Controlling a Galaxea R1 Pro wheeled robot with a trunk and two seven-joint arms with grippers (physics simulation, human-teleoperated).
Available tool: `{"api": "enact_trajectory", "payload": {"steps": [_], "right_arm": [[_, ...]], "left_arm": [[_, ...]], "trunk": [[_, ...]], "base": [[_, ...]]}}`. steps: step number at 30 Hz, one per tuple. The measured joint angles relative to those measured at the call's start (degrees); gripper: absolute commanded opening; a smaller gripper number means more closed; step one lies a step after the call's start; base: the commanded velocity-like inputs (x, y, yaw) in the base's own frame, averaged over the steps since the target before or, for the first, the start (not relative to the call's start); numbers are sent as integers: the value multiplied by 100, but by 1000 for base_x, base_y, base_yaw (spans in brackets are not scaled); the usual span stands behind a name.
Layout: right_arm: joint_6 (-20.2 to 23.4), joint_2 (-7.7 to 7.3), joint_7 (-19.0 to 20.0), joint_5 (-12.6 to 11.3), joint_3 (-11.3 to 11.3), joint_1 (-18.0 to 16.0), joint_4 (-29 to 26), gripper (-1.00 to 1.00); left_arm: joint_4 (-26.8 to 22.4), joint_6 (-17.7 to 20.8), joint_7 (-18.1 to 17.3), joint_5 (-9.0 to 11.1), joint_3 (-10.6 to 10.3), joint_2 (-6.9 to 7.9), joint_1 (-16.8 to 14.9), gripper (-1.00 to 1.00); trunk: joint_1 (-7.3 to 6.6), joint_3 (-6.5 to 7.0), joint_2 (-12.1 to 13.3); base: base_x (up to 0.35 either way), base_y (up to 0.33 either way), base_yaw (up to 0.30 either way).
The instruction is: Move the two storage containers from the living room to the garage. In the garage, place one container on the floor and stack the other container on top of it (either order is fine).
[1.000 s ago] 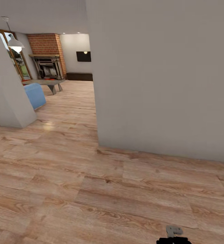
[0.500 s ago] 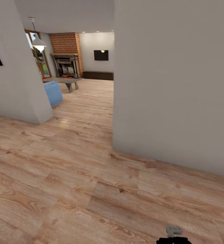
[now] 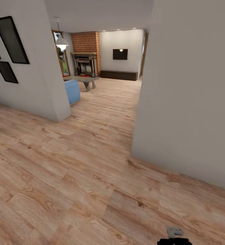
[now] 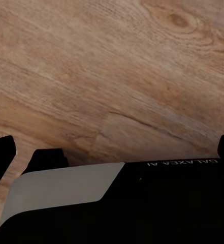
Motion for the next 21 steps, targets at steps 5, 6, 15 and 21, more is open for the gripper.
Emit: {"api": "enact_trajectory", "payload": {"steps": [5,6,15,21], "right_arm": [[0,0,-1,3,0,0,0,100],[0,0,-1,2,0,0,0,100],[1,0,-1,2,0,0,0,100],[-1,0,-1,2,0,0,0,100]], "left_arm": [[1,-1,0,0,-1,0,0,100],[1,-1,0,0,-1,0,0,100],[1,0,2,0,-1,-1,0,100],[1,-1,6,0,-1,-2,0,100]], "trunk": [[0,-16,0],[0,-19,0],[0,-48,0],[0,-67,0]], "base": [[323,85,271],[330,18,271],[332,5,271],[333,0,271]]}}
